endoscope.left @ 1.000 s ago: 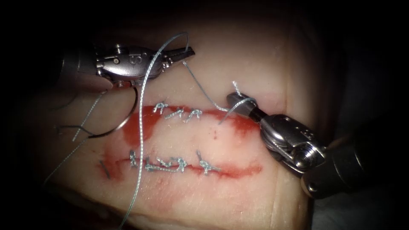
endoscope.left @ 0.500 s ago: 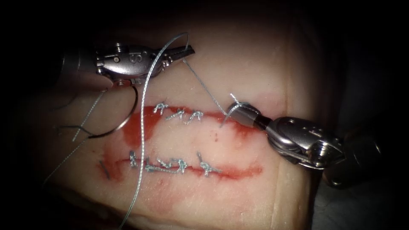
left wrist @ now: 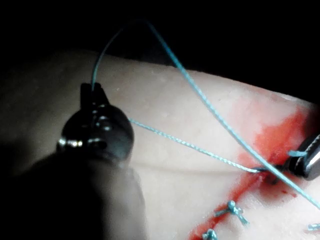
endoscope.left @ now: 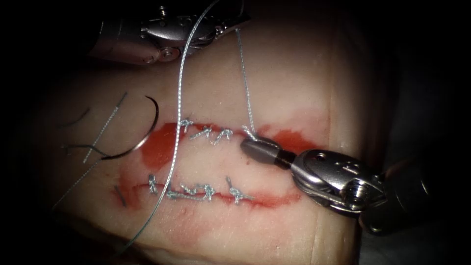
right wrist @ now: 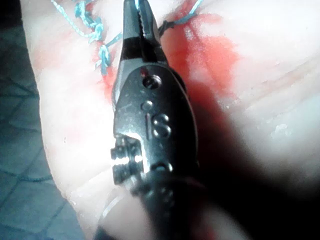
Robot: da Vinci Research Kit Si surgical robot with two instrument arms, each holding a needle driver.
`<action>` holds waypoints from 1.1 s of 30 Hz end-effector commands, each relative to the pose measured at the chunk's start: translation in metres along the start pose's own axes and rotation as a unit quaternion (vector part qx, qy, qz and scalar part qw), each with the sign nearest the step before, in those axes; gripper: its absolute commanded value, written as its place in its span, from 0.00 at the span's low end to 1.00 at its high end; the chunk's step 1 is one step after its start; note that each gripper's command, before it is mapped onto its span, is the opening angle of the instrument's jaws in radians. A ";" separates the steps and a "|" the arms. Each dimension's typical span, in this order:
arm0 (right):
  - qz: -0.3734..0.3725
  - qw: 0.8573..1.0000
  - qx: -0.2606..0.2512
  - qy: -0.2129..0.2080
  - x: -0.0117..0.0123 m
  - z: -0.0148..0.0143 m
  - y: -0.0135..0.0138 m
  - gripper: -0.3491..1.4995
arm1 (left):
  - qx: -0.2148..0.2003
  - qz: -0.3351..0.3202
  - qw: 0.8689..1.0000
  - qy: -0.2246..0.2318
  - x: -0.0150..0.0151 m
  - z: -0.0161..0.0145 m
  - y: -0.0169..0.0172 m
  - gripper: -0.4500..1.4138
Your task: Wound Closure
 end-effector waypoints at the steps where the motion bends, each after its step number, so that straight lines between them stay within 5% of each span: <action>1: 0.003 1.000 -0.008 0.006 0.0007 0.0012 0.0004 0.00 | 0.000 0.000 1.000 -0.001 0.0000 0.0009 0.0003 0.00; 15: -0.012 0.997 -0.025 0.070 0.0036 0.0028 0.0012 0.00 | 0.005 0.005 1.000 -0.014 -0.0008 0.0027 0.0023 0.00; 33: -0.005 0.996 -0.032 0.088 0.0042 0.0025 0.0016 0.00 | -0.005 0.034 0.999 -0.019 -0.0031 0.0058 0.0046 0.00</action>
